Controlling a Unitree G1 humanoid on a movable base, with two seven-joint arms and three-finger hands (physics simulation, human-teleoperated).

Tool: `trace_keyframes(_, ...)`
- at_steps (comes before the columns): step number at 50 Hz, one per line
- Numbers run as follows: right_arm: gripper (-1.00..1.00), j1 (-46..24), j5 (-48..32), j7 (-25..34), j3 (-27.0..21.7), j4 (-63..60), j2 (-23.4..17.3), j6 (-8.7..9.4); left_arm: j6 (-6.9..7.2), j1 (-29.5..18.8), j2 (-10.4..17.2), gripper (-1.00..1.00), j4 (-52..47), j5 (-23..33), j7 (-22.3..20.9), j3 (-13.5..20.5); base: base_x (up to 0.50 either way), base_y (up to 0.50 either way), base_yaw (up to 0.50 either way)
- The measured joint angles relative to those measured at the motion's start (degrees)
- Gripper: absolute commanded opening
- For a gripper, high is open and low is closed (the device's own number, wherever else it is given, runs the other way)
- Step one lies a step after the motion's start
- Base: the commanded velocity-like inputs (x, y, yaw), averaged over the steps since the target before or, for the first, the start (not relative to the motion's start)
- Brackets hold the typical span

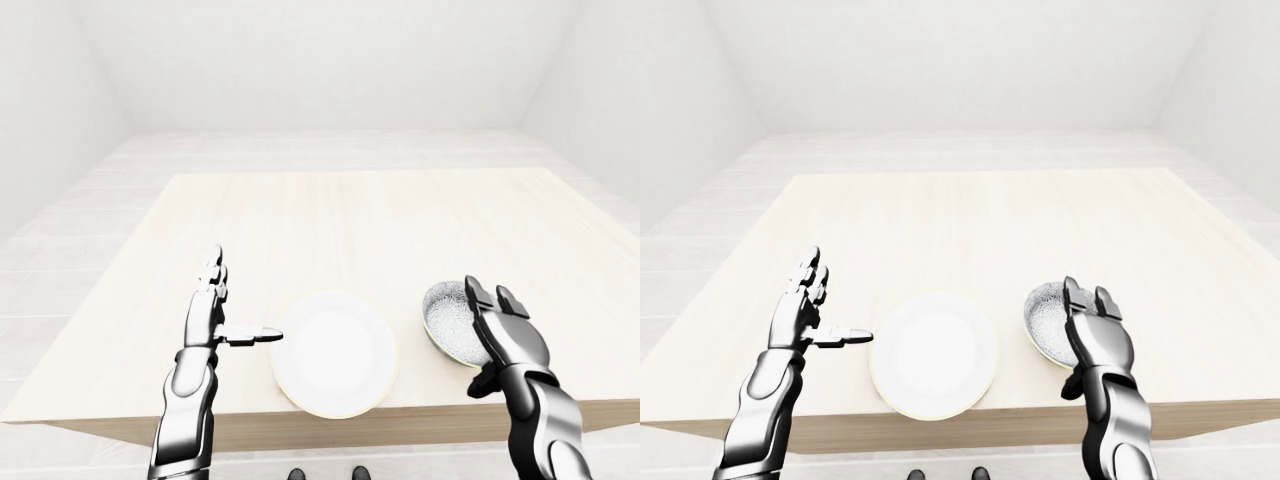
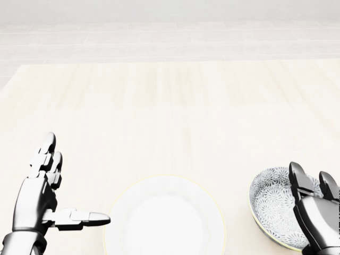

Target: Put the bowl on the plate.

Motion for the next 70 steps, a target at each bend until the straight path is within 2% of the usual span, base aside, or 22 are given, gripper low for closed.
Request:
trace_keyframes(16, 1.0, -1.03, -3.61, -1.98, 2.89, 3.78, 0.28, 0.0, -0.39, 0.06, -0.05, 1.0, 0.45, -0.01, 0.05, -0.01, 0.0, 0.0, 0.0)
trace_keyframes(27, 1.0, -1.14, -3.97, -3.01, 4.19, 5.72, 0.19, 0.0, -0.03, -0.23, 0.07, 1.0, 0.33, -0.04, 0.04, 0.04, 0.0, 0.0, 0.0)
trace_keyframes(40, 1.0, -0.25, -3.91, -3.73, 4.57, 7.13, -0.04, 0.0, 0.22, -0.89, 0.18, 1.0, 0.61, 0.02, 0.12, -0.06, 0.0, 0.0, 0.0)
trace_keyframes(57, 1.0, 0.97, -3.68, -3.94, 4.7, 8.04, 0.1, 0.0, -0.24, -0.85, 0.2, 1.0, 1.12, -0.04, 0.17, -0.07, 0.0, 0.0, 0.0)
trace_keyframes(58, 0.69, 1.04, -3.67, -3.93, 4.72, 8.05, 0.11, 0.0, -0.28, -0.82, 0.2, 1.0, 1.14, -0.06, 0.16, -0.06, 0.0, 0.0, 0.0)
trace_keyframes(59, 0.57, 1.1, -3.7, -3.93, 4.72, 8.03, 0.12, 0.0, -0.33, -0.79, 0.2, 1.0, 1.16, -0.07, 0.16, -0.05, 0.0, 0.0, 0.0)
trace_keyframes(62, 0.55, 1.3, -3.72, -3.81, 4.75, 8.0, 0.14, 0.0, -0.47, -0.68, 0.2, 1.0, 1.22, -0.11, 0.12, -0.01, 0.0, 0.0, 0.0)
trace_keyframes(64, 0.42, 1.4, -3.72, -3.72, 4.76, 7.96, 0.16, 0.0, -0.55, -0.63, 0.2, 1.0, 1.26, -0.14, 0.11, 0.01, 0.0, 0.0, 0.0)
trace_keyframes(69, 0.34, 1.54, -3.78, -3.46, 4.78, 7.89, 0.21, 0.0, -0.76, -0.53, 0.19, 1.0, 1.38, -0.17, 0.08, 0.05, 0.0, 0.0, 0.0)
trace_keyframes(70, 0.25, 1.57, -3.79, -3.4, 4.78, 7.86, 0.22, 0.0, -0.79, -0.51, 0.19, 1.0, 1.39, -0.18, 0.08, 0.06, 0.0, 0.0, 0.0)
